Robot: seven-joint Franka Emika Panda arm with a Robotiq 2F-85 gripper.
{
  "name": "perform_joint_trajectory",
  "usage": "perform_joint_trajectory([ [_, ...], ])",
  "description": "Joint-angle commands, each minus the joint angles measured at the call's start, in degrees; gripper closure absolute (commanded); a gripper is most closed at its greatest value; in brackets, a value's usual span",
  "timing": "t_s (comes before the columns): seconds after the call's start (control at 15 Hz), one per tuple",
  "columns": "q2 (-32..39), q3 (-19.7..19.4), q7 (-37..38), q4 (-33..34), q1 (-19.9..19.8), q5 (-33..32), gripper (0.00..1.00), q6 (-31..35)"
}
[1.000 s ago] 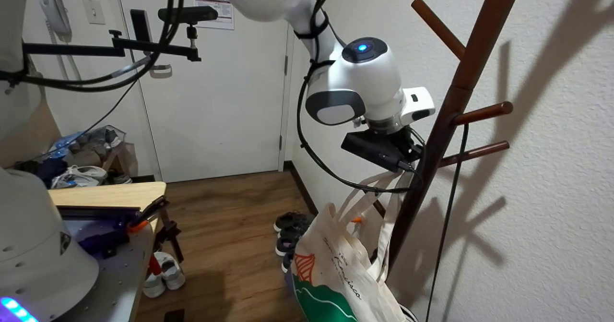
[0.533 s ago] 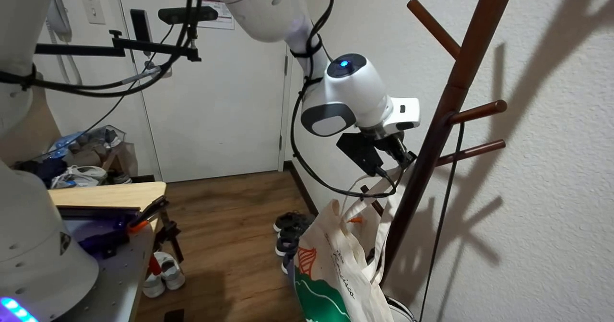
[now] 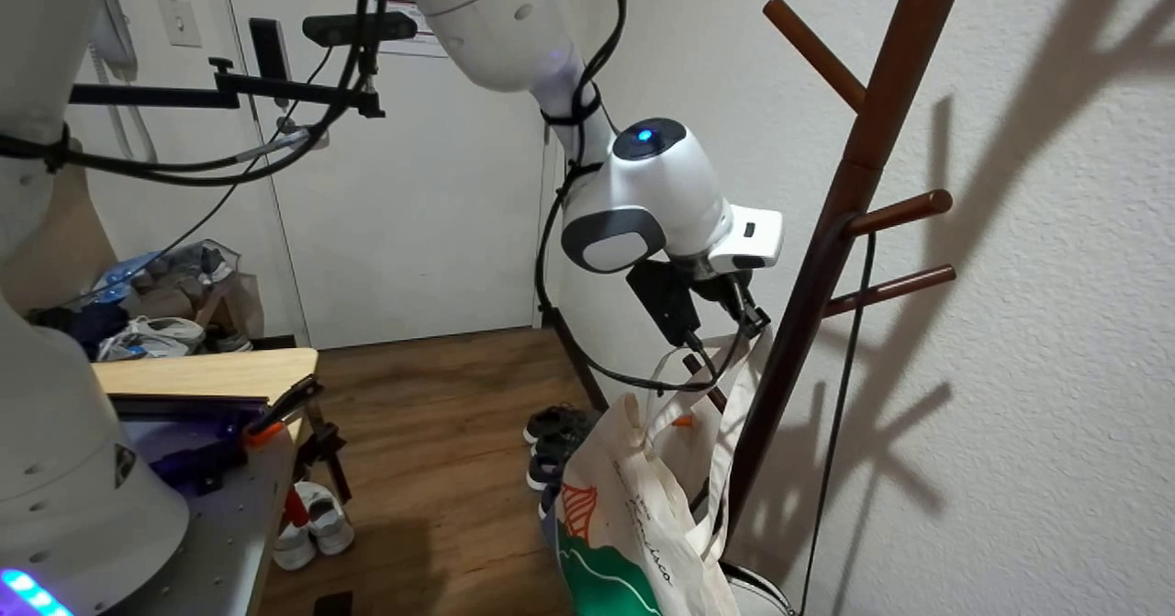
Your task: Unhang the tote bag and hang it on a lower hook of the wooden rack
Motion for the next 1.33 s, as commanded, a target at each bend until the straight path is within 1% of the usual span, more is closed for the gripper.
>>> perform_joint_trajectory([
  [0.0, 0.6, -8.1, 6.4, -1.6, 10.9, 4.8, 0.98, -4.1],
  [0.07, 1.2, -10.4, 8.5, -1.7, 14.1, 5.5, 0.98, -4.4],
  [0.2, 2.4, -16.1, 13.1, -2.3, 21.1, 7.1, 0.98, -2.6],
  [0.33, 3.8, -23.3, 17.8, -3.3, 29.3, 9.4, 0.98, 0.8],
  [0.4, 4.2, -25.7, 19.0, -3.8, 32.0, 10.6, 0.98, 2.7],
  [0.47, 5.0, -29.5, 20.6, -4.3, 35.9, 12.4, 0.98, 3.1],
  [0.53, 5.3, -31.7, 21.2, -5.0, 38.3, 13.8, 0.98, 4.4],
  [0.6, 5.7, -35.0, 22.0, -5.7, 41.7, 15.5, 0.98, 5.0],
  [0.73, 6.4, -41.1, 23.8, -7.5, 47.6, 20.6, 0.98, 6.9],
  [0.8, 6.2, -42.7, 24.6, -8.5, 49.2, 23.0, 0.98, 7.5],
  [0.93, 7.9, -47.5, 25.8, -9.3, 53.5, 28.9, 0.98, 7.9],
  [1.0, 8.4, -48.7, 25.7, -9.1, 54.4, 30.5, 0.98, 8.4],
  [1.07, 6.8, -45.6, 23.4, -8.7, 51.4, 27.5, 0.96, 6.1],
  [1.13, 7.2, -46.9, 23.6, -8.9, 52.6, 28.8, 0.96, 6.1],
  [1.27, 7.5, -47.6, 24.4, -9.0, 53.3, 29.4, 0.96, 6.2],
])
